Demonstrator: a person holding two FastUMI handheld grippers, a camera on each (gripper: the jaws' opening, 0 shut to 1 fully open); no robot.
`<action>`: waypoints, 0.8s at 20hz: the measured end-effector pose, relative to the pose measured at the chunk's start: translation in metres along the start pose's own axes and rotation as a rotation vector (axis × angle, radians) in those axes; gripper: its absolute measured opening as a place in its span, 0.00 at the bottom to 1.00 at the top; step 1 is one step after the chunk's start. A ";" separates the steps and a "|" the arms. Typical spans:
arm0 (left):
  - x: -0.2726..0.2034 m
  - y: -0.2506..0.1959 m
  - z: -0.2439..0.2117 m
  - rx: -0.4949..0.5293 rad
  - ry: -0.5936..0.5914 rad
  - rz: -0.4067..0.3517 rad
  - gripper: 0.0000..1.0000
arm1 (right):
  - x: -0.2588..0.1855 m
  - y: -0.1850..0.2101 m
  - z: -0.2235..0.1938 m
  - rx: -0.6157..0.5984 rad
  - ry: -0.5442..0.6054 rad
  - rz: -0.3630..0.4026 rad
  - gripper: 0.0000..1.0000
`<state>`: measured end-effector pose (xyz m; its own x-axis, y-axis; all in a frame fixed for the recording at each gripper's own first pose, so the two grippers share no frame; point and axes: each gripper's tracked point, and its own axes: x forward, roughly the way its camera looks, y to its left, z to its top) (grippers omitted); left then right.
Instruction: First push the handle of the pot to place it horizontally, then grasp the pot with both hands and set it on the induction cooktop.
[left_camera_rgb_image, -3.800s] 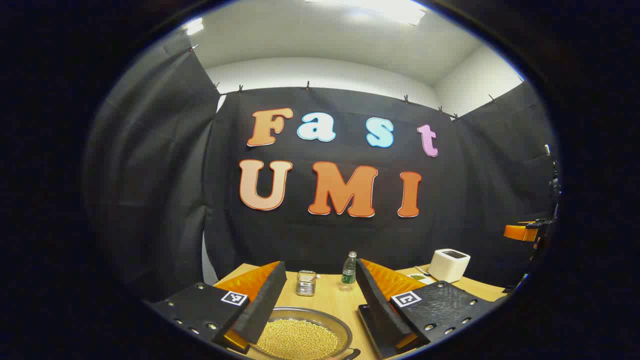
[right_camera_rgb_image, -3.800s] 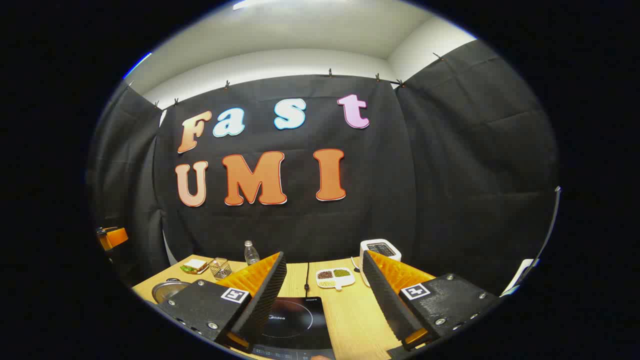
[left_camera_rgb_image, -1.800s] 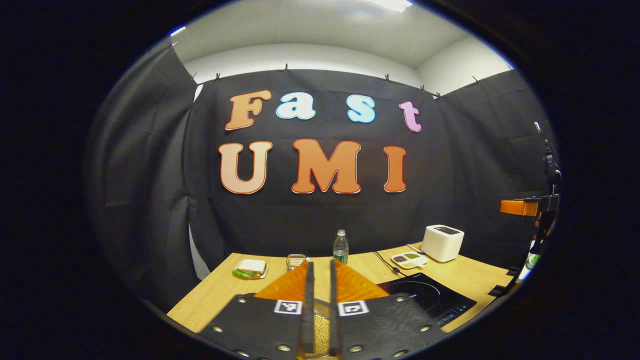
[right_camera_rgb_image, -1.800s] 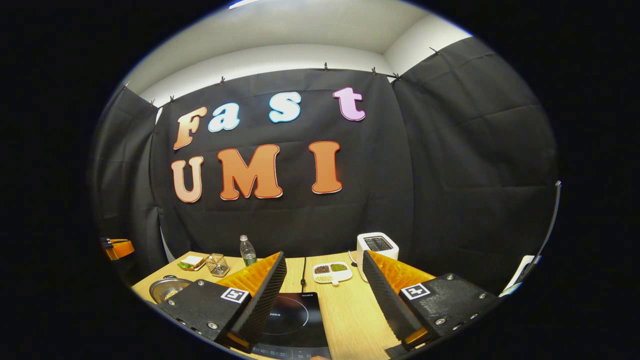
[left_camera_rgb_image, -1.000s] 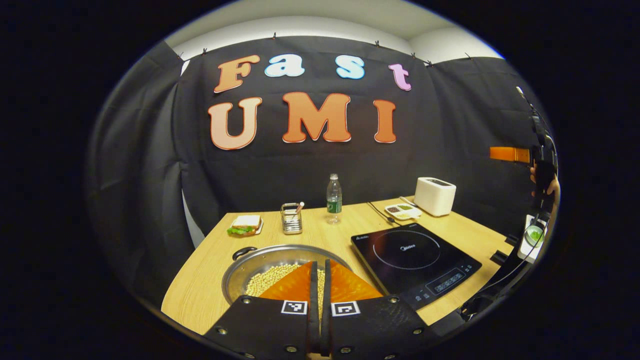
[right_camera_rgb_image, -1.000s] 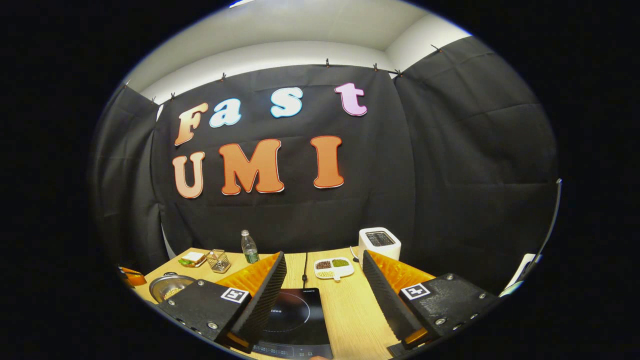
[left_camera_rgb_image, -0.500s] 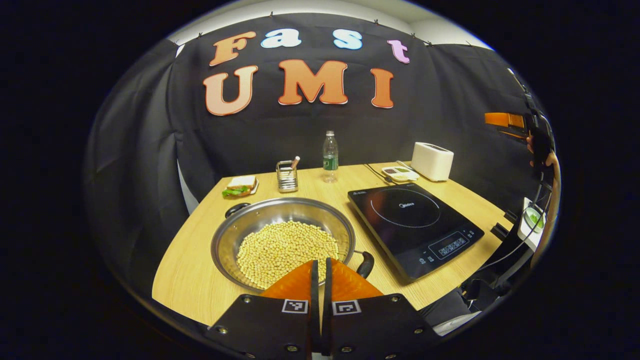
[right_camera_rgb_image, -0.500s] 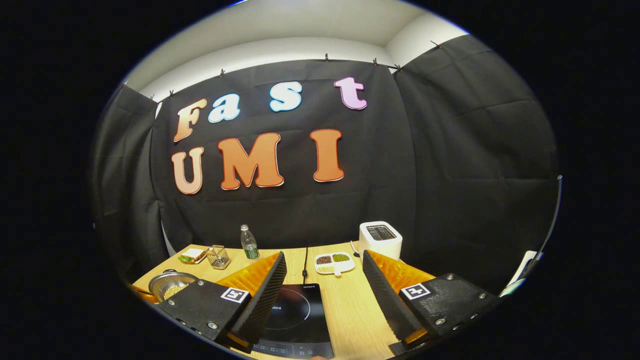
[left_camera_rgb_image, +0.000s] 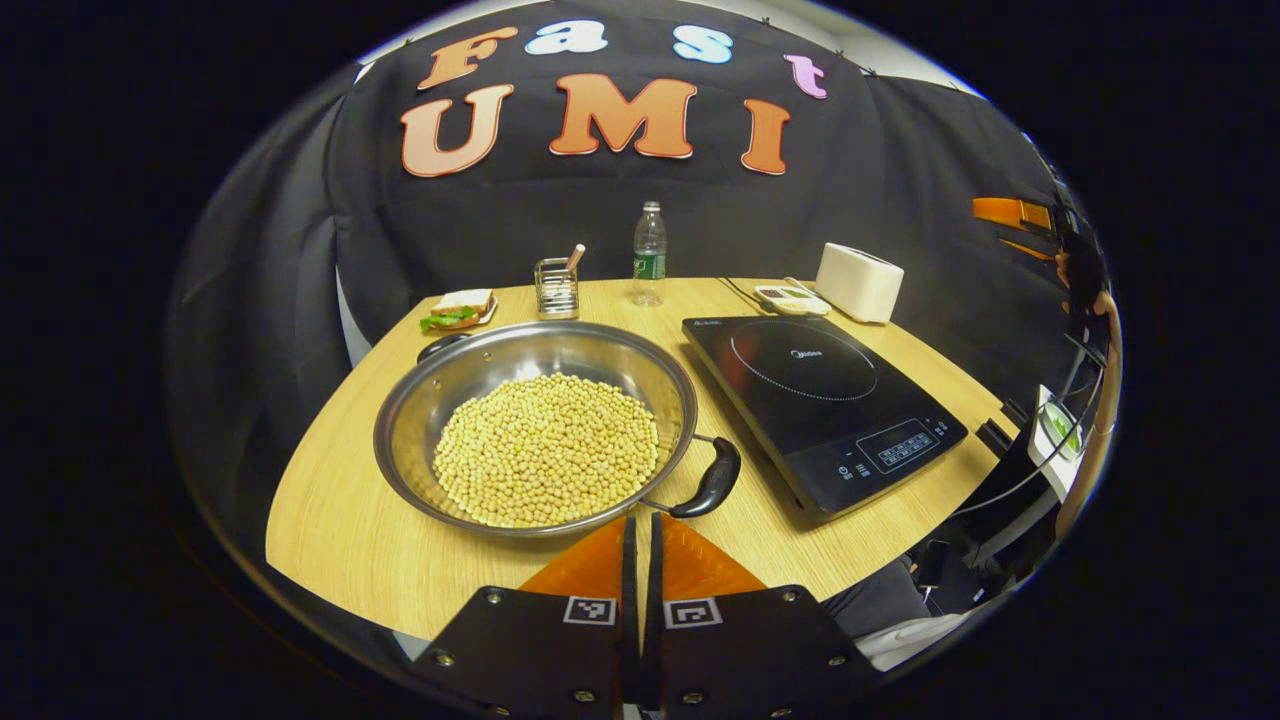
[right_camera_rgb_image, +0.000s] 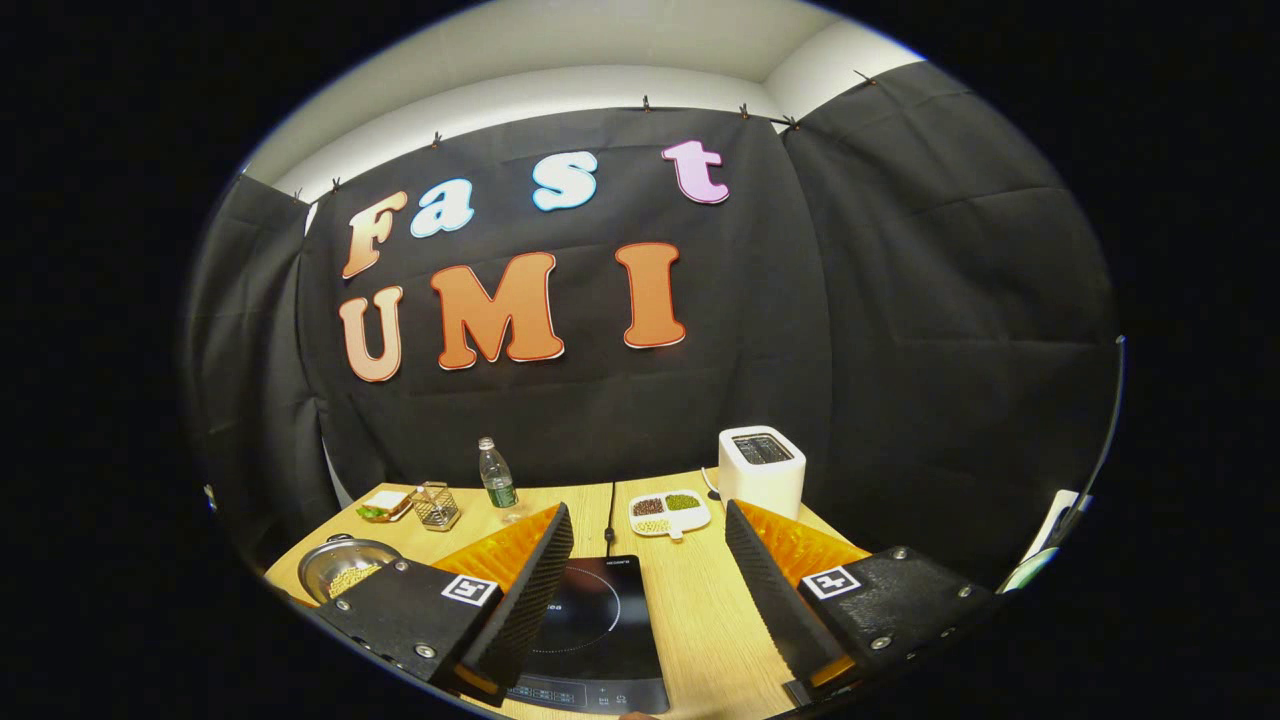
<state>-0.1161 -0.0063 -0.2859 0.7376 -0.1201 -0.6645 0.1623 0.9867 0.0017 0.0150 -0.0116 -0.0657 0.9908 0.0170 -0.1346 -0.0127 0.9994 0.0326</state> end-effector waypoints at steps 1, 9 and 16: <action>0.004 -0.001 -0.004 0.000 0.011 -0.001 0.02 | 0.001 0.000 -0.002 -0.002 0.003 0.001 0.95; 0.028 0.003 -0.013 -0.003 0.053 0.012 0.03 | 0.003 -0.005 -0.013 -0.011 0.028 -0.001 0.95; 0.033 -0.004 -0.006 0.049 0.045 0.025 0.02 | 0.004 -0.012 -0.015 0.002 0.033 -0.015 0.95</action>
<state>-0.0963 -0.0137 -0.3118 0.7120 -0.0895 -0.6964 0.1771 0.9827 0.0547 0.0166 -0.0227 -0.0818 0.9858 0.0032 -0.1678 0.0023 0.9995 0.0327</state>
